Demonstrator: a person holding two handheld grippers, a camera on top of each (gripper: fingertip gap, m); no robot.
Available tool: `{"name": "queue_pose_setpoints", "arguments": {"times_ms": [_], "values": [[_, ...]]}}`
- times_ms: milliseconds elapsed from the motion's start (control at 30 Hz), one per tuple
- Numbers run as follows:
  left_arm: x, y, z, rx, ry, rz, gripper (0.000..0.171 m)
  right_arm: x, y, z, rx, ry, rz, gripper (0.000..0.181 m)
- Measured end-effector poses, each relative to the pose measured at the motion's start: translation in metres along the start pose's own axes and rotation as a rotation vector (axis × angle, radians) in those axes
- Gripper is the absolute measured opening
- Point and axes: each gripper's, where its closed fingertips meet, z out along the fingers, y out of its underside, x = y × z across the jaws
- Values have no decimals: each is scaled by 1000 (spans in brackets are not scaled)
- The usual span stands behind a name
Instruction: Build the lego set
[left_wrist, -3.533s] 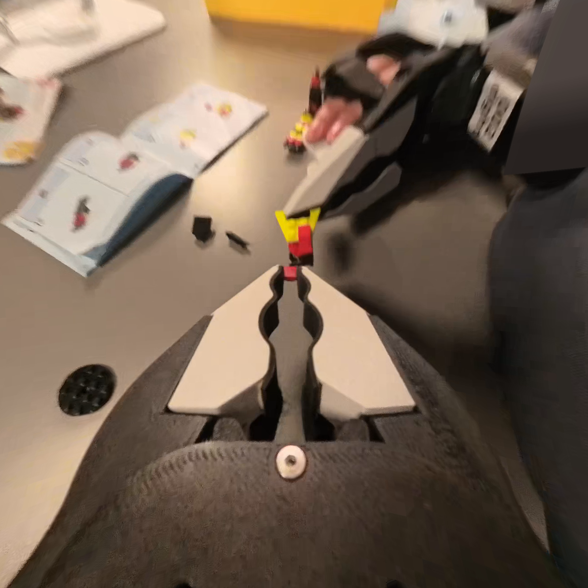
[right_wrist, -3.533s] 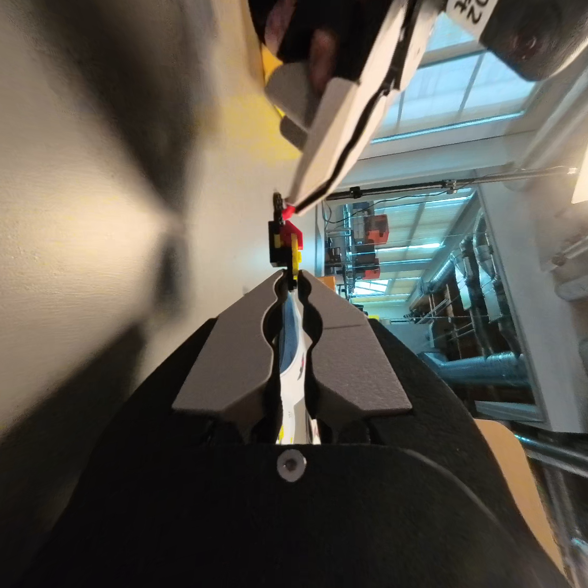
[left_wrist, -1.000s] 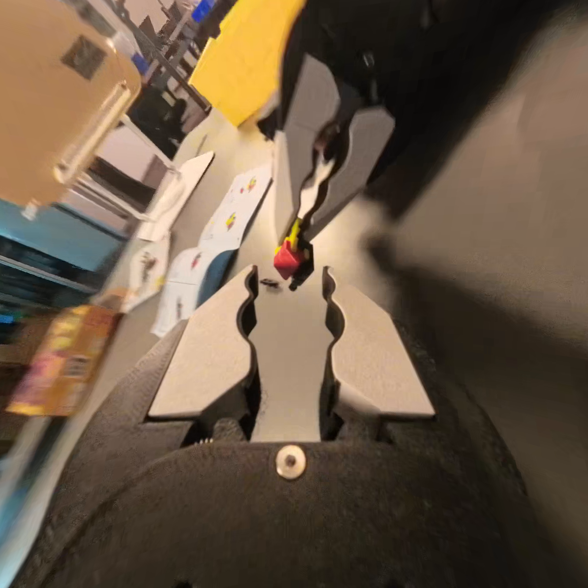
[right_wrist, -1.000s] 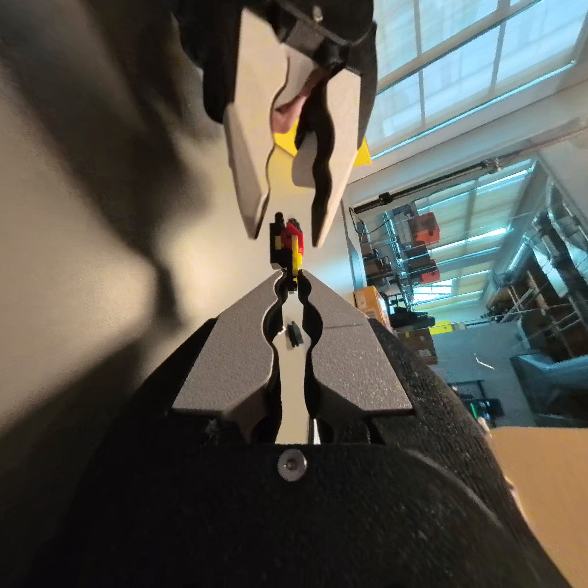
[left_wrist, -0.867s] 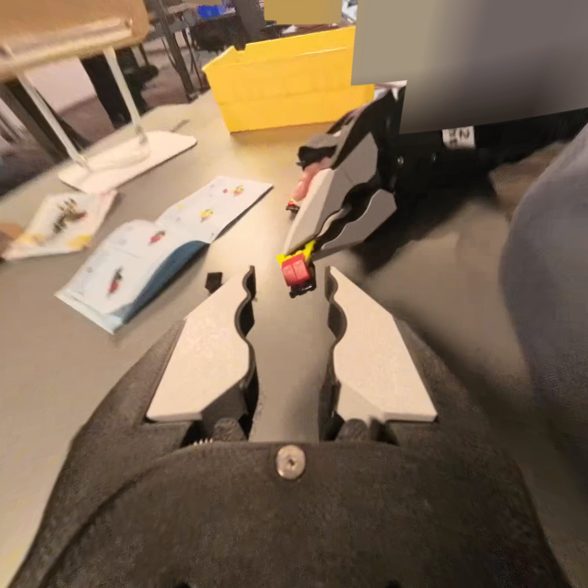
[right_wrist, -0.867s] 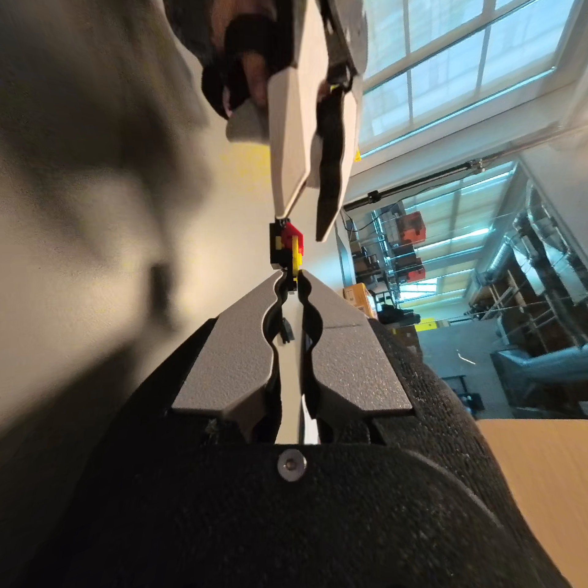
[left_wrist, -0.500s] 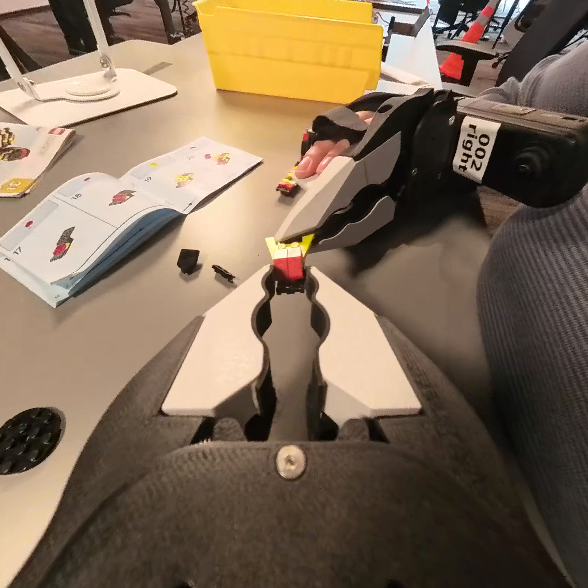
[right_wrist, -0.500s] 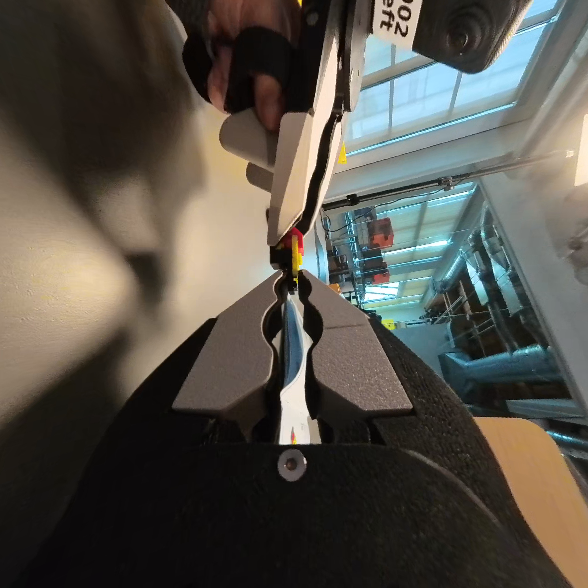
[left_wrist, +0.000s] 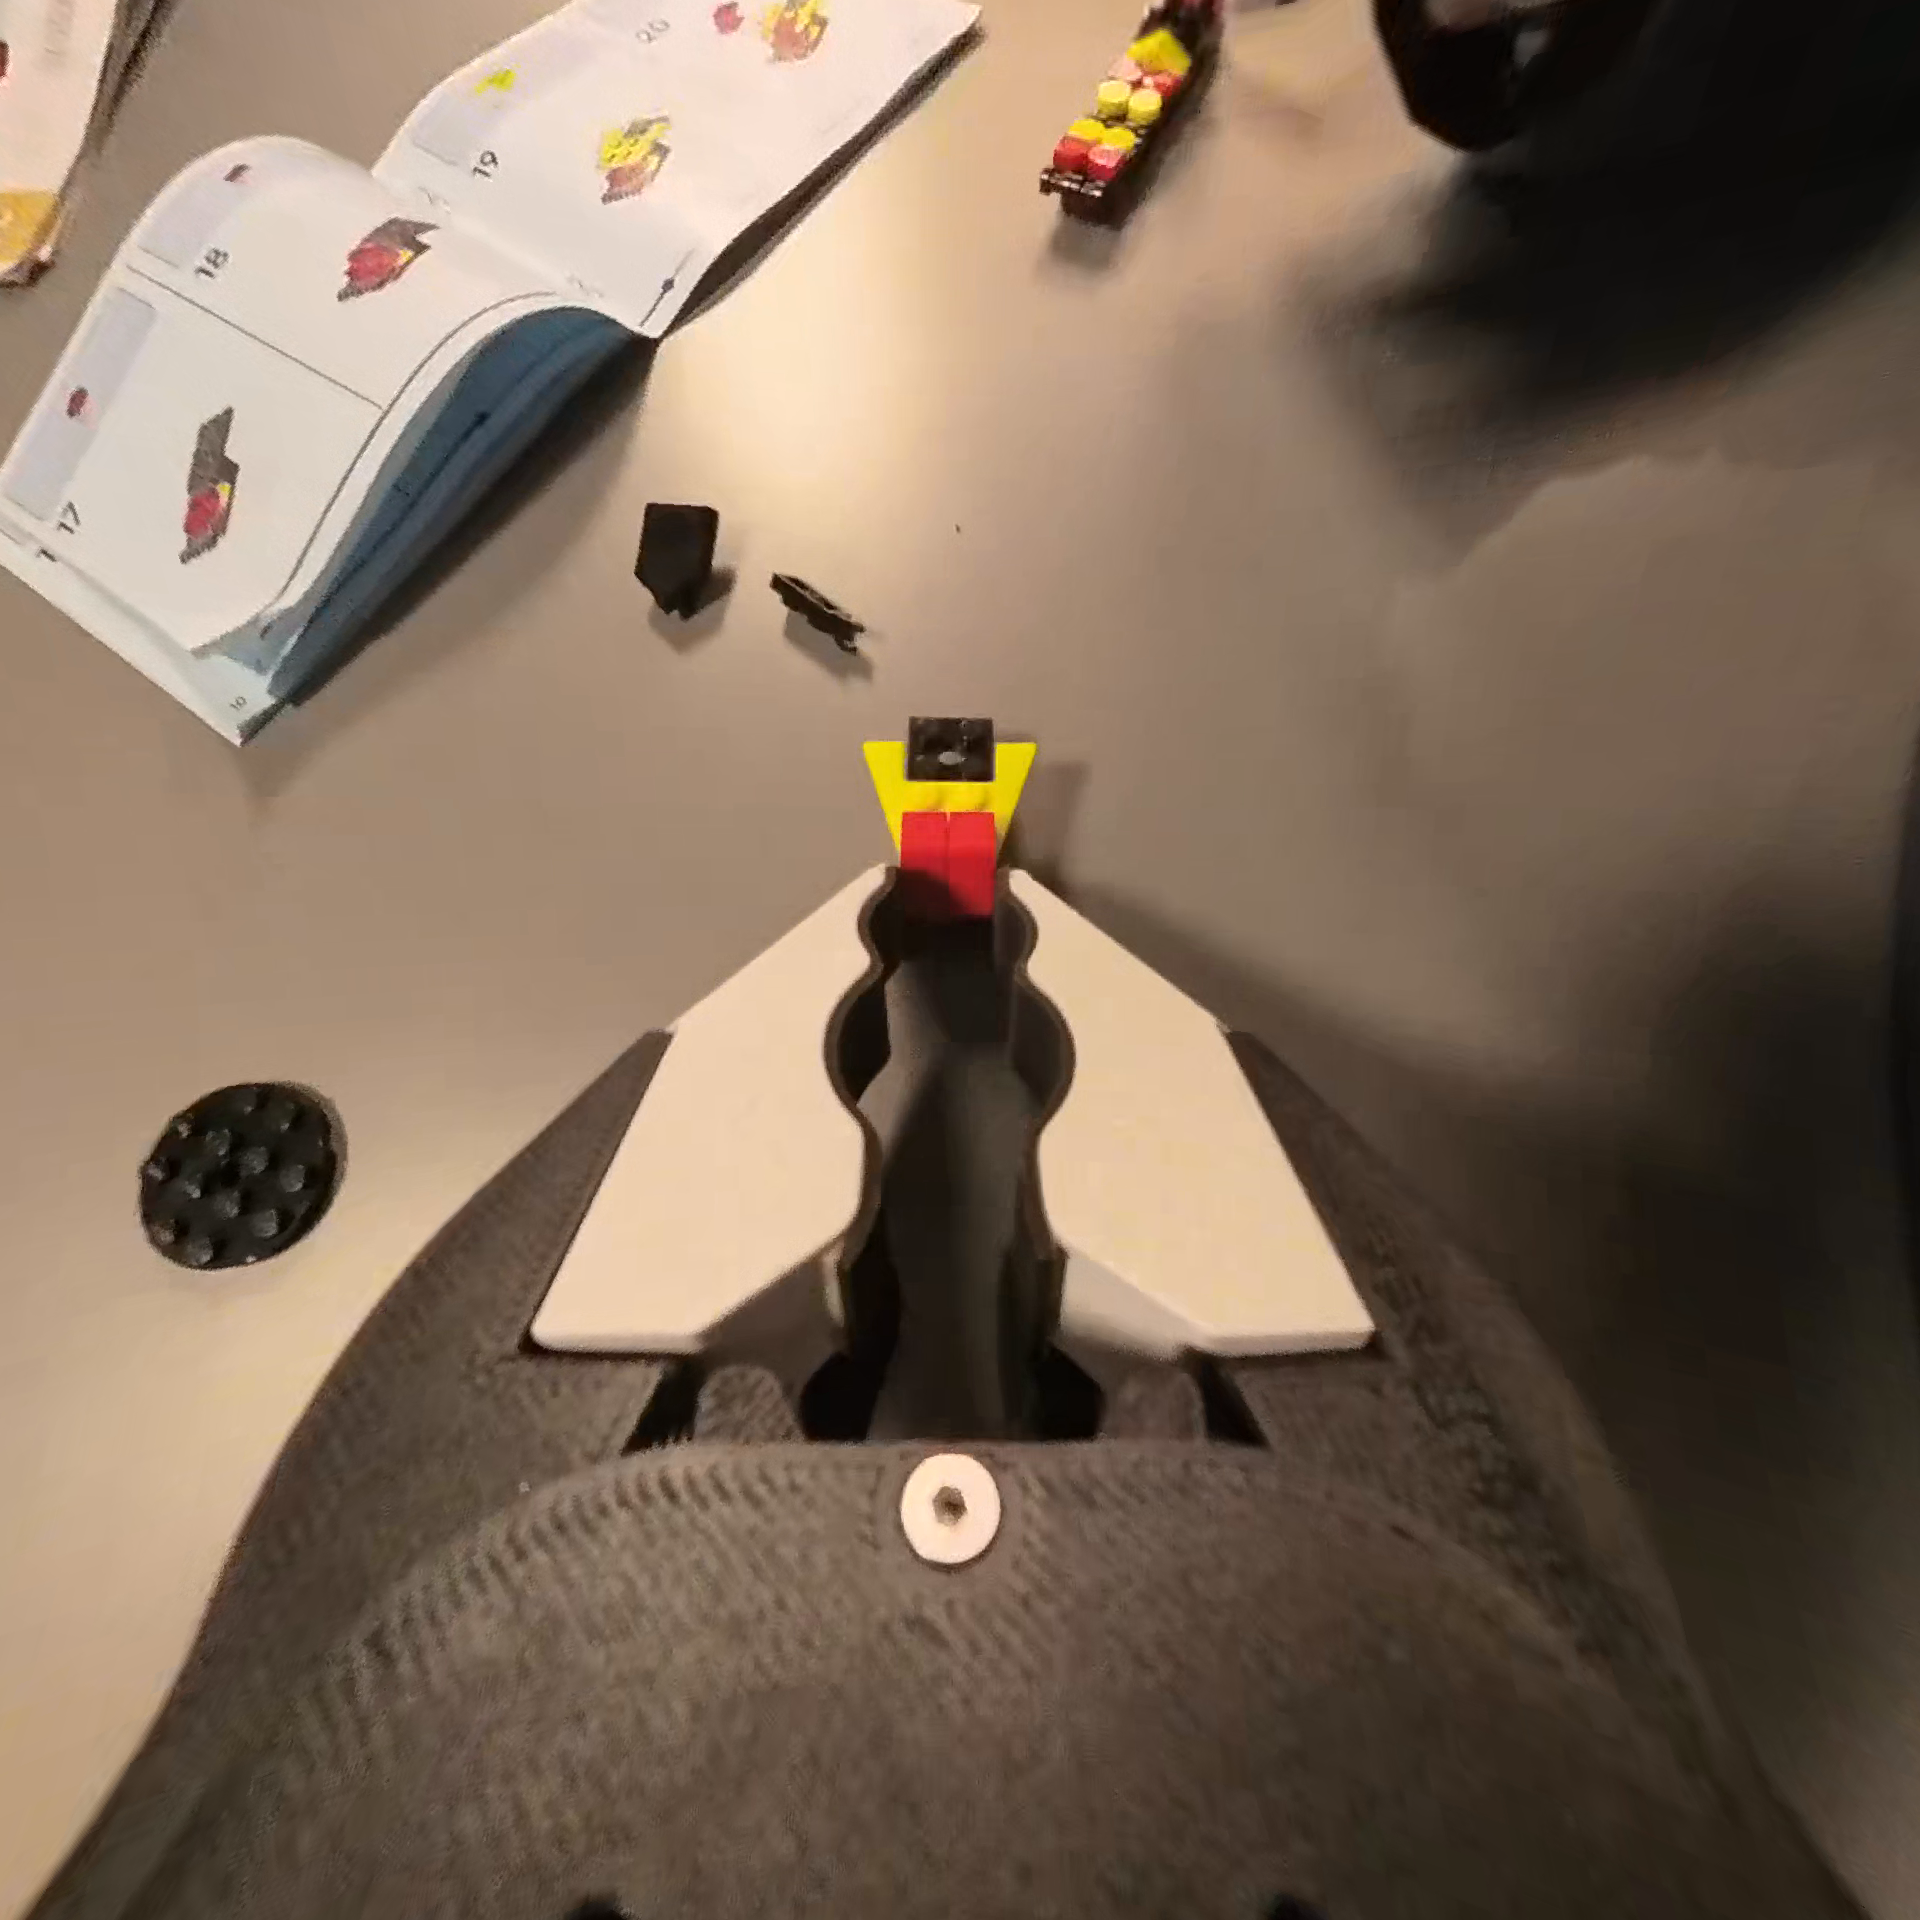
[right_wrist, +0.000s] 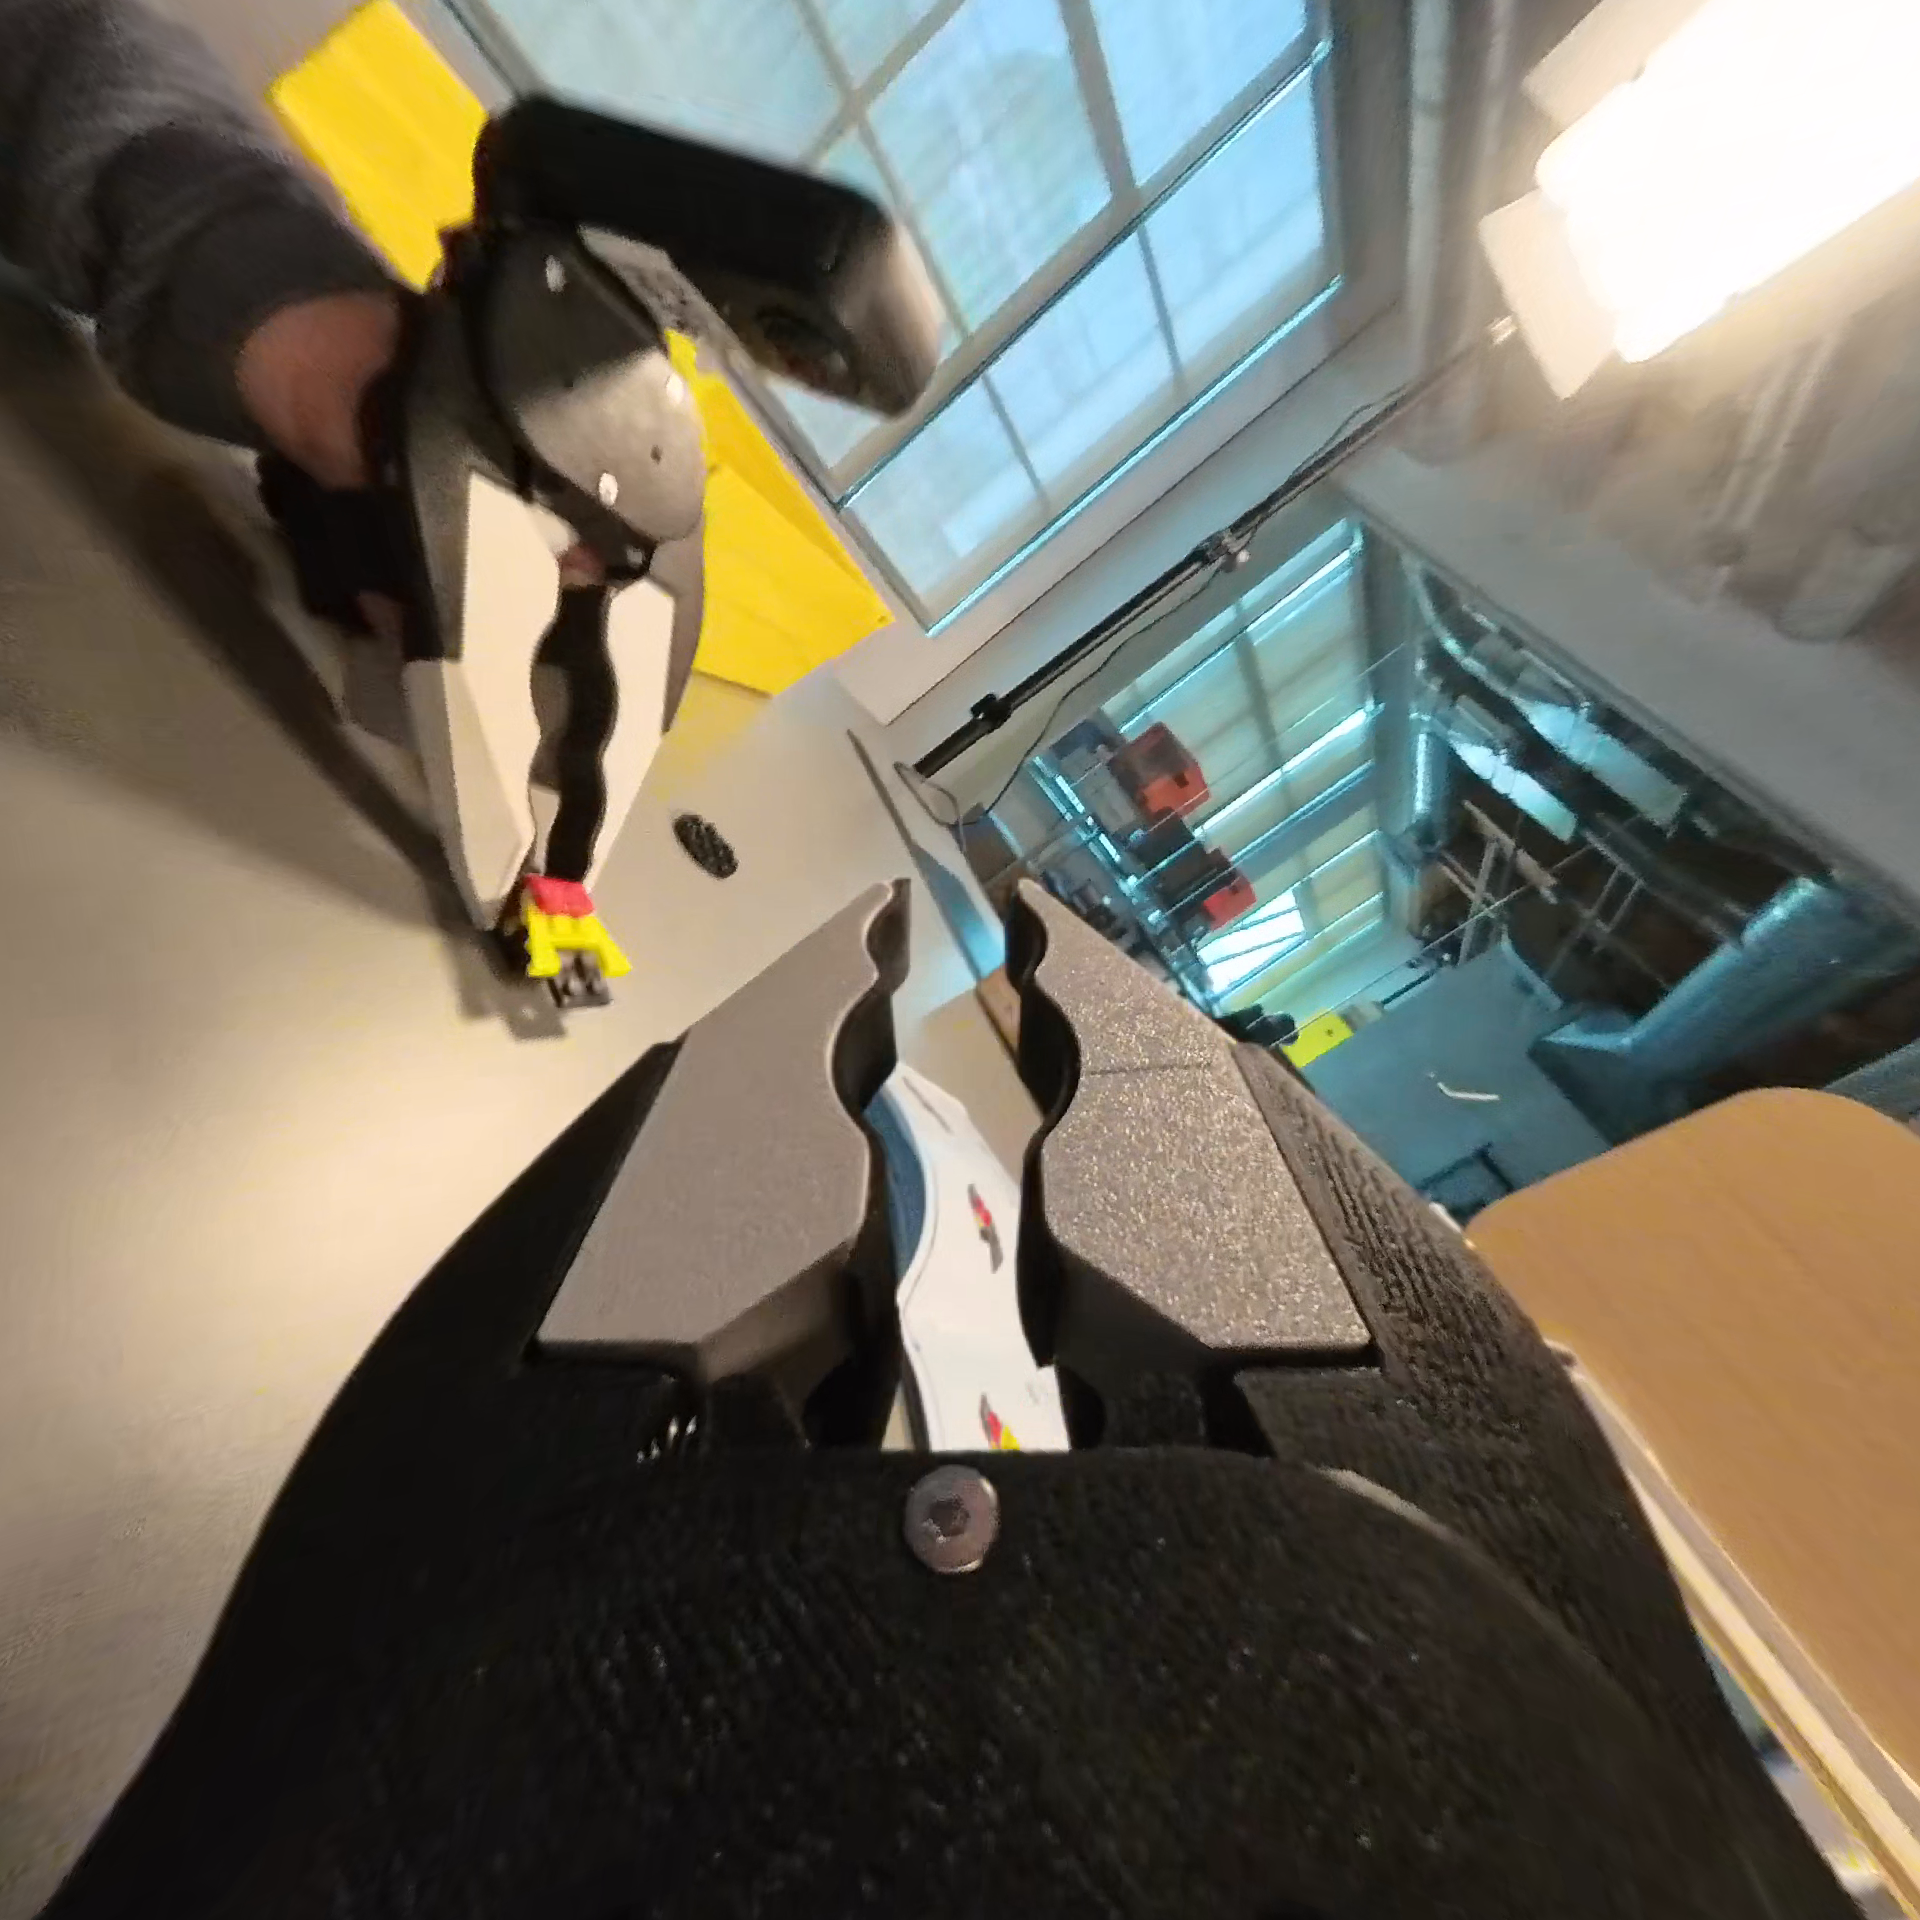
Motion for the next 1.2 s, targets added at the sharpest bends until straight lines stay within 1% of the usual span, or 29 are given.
{"name": "queue_pose_setpoints", "arguments": {"times_ms": [33, 133, 167, 233, 300, 367, 433, 500, 567, 600, 633, 667, 733, 767, 833, 900, 967, 1067, 1167, 1200], "values": [[1, 0, 0, 5, 13, -20, 17, 5, -7, -2, 28, 21, 22, 16], [-3, -2, -2, 37, 27, -78, 44, 32, -24, -11, 103, 112, 111, 19], [-7, -7, -5, 73, 19, -88, 51, 46, -26, -17, 115, 163, 125, 20], [-14, -18, -14, 168, -15, -81, 54, 81, -21, -34, 106, 284, 106, 23], [-24, -28, -25, 248, -85, -44, 55, 116, -3, -55, 52, 408, 64, 24], [-30, -37, -32, 300, -151, 3, 54, 138, 24, -76, -23, 486, 24, 24], [-32, -47, -35, 315, -205, 74, 53, 146, 59, -89, -108, 502, 29, 23], [-31, -62, -30, 294, -229, 151, 51, 144, 93, -94, -180, 465, 43, 22], [-21, -81, -16, 249, -182, 234, 45, 139, 120, -93, -230, 414, 40, 21], [-15, -90, -7, 218, -153, 289, 26, 137, 132, -92, -241, 386, 45, 20], [-8, -101, 3, 194, -118, 362, 13, 135, 142, -89, -246, 362, 61, 18], [-2, -114, 14, 197, -98, 432, 10, 136, 149, -86, -251, 344, 89, 18], [5, -140, 39, 228, -70, 543, 10, 137, 156, -80, -239, 310, 113, 19], [9, -148, 55, 219, -33, 573, 11, 137, 156, -78, -230, 303, 108, 19], [15, -159, 86, 164, 72, 590, 19, 137, 150, -80, -190, 298, 119, 18], [10, -162, 116, 79, 143, 579, 28, 134, 139, -83, -133, 277, 145, 17], [4, -160, 139, 0, 211, 601, 29, 130, 135, -84, -111, 249, 153, 17], [-3, -160, 159, -16, 267, 651, 28, 129, 137, -84, -100, 229, 183, 17], [-9, -155, 175, -76, 323, 574, 36, 131, 135, -87, -72, 225, 220, 16], [-9, -159, 177, -59, 339, 538, 36, 132, 135, -88, -69, 223, 225, 17]]}}
